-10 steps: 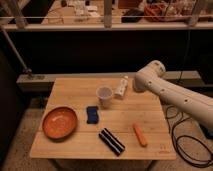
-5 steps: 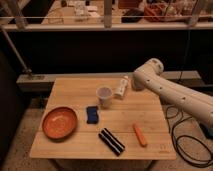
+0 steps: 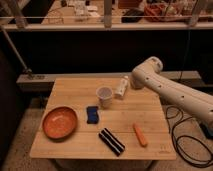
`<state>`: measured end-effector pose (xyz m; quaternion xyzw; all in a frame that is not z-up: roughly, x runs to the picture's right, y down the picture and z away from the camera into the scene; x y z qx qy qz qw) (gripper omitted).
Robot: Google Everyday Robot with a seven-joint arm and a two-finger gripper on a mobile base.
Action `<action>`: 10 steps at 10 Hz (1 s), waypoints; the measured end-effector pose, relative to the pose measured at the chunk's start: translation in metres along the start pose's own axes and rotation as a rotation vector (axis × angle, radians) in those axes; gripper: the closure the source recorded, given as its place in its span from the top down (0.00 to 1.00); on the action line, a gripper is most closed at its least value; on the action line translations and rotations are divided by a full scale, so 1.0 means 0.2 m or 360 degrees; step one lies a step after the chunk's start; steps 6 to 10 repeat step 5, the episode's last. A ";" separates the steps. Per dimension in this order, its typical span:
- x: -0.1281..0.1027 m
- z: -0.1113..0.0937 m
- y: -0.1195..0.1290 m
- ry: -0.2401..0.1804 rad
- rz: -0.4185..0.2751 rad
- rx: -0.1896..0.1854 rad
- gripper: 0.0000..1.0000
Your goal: Knock the bottle over
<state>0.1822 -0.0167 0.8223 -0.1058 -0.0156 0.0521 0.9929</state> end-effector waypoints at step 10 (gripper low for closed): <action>-0.02 0.01 -0.03 -0.0036 0.0000 -0.0006 0.02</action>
